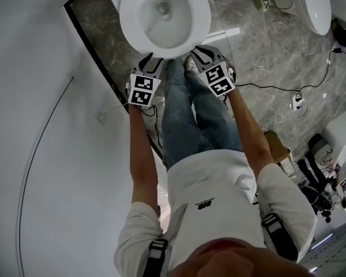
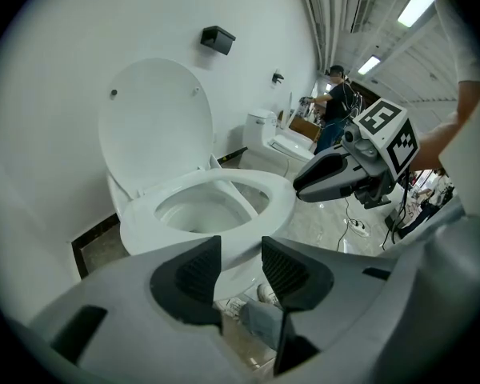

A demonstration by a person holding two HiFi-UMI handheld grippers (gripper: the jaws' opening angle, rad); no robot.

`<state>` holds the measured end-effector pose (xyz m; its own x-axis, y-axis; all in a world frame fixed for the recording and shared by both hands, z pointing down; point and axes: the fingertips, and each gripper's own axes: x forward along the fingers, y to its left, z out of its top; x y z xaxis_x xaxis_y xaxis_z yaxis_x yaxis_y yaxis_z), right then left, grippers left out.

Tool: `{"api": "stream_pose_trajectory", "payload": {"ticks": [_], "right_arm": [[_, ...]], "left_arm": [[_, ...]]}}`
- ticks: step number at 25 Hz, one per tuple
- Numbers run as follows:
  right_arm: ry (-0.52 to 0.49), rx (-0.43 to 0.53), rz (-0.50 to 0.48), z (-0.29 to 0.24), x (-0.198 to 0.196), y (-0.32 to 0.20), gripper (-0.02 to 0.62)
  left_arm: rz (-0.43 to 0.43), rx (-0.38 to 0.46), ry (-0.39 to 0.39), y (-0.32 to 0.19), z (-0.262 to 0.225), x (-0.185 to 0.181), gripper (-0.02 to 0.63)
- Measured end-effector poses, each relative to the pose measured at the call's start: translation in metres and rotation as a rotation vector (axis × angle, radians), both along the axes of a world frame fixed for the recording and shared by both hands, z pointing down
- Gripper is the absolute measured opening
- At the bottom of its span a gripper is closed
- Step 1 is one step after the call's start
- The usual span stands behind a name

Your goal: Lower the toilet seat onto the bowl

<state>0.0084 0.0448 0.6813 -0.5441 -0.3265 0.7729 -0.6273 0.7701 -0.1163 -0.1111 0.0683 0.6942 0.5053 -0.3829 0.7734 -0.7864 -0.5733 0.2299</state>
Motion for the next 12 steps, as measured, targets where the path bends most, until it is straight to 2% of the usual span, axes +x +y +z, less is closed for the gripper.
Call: {"api": "stream_pose_trajectory", "payload": {"ticks": [12], "right_arm": [[0.039, -0.046, -0.002, 0.033, 0.002, 0.019, 0.086]], "left_arm": [[-0.019, -0.057, -0.004, 0.020, 0.033, 0.002, 0.156]]}}
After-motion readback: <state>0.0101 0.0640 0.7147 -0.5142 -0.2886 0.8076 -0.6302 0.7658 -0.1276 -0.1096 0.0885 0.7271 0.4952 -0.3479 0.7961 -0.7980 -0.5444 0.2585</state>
